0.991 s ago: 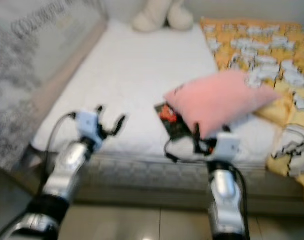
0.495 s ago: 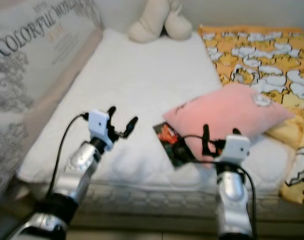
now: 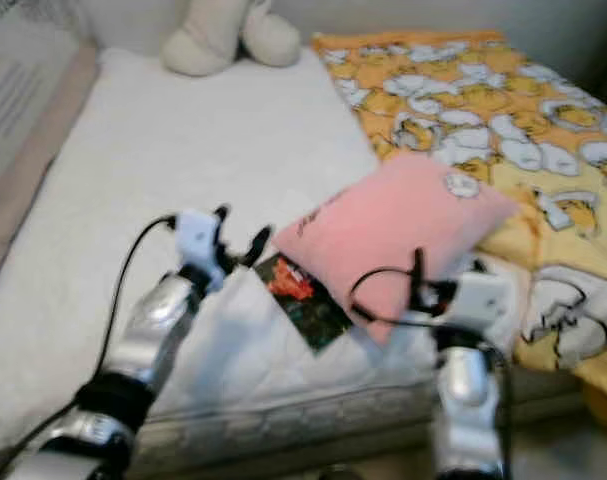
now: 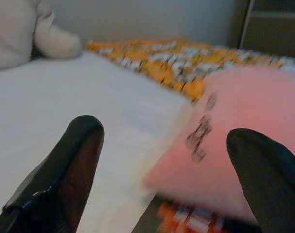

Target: Clean up the room

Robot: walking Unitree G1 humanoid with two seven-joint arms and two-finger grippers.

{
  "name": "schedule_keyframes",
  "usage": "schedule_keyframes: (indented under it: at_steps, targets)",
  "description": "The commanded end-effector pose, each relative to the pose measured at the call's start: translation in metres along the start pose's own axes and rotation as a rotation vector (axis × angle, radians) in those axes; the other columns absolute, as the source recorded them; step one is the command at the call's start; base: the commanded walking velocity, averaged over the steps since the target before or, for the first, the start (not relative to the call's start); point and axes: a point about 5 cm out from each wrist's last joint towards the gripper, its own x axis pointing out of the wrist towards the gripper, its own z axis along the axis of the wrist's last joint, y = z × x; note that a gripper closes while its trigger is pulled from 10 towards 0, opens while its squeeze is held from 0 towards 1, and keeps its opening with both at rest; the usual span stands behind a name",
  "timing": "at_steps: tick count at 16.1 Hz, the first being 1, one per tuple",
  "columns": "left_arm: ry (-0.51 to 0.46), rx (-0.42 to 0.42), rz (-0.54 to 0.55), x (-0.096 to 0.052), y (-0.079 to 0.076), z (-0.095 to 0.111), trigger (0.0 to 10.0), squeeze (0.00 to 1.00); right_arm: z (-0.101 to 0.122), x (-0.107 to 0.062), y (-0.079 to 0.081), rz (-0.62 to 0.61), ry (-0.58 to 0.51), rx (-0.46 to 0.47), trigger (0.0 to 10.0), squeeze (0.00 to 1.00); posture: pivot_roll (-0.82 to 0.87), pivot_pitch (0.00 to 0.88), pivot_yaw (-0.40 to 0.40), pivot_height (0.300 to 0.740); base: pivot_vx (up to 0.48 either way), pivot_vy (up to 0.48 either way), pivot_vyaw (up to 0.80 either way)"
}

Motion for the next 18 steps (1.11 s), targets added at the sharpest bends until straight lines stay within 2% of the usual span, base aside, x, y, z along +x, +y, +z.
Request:
schedule_keyframes:
  at_steps: [1,5,7,10,11,15,18]
  targets:
    - [0.012,-0.009,-0.002,0.001,-0.001,-0.002,10.0,0.00,0.004,0.000,-0.002,0.008,-0.019,-0.014,10.0,0.00,-0.12,0.000,0.058,0.740,0.480,0.000,0.00]
    - [0.008,-0.009,-0.041,0.005,-0.011,-0.001,10.0,0.00,0.001,0.000,-0.004,-0.002,0.012,-0.024,10.0,0.00,-0.12,0.000,0.055,0.740,0.480,0.000,-0.47]
    - [0.030,0.042,0.009,0.007,-0.007,-0.002,10.0,0.00,0.002,-0.002,-0.002,0.013,0.000,-0.029,10.0,0.00,-0.12,0.000,0.055,0.740,0.240,0.000,-0.30]
    - [0.088,0.053,0.050,0.014,0.000,-0.004,10.0,0.00,0.003,-0.004,-0.002,0.011,0.001,-0.029,10.0,0.00,-0.13,0.000,0.052,0.740,0.000,0.000,0.00]
    - [0.092,0.055,0.079,0.020,0.009,0.001,10.0,1.00,0.003,-0.004,-0.002,0.012,0.004,-0.028,10.0,0.00,-0.14,0.000,0.051,0.740,0.000,0.000,0.00]
    - [0.042,0.048,0.119,0.034,0.025,0.027,10.0,1.00,0.006,-0.005,-0.004,0.008,0.003,-0.029,10.0,0.00,-0.15,0.000,0.059,0.740,0.000,0.000,0.00]
    - [0.074,0.032,0.113,0.038,0.030,0.028,10.0,1.00,0.007,-0.005,-0.002,0.013,0.002,-0.025,10.0,0.00,-0.16,0.000,0.064,0.740,0.000,0.000,0.00]
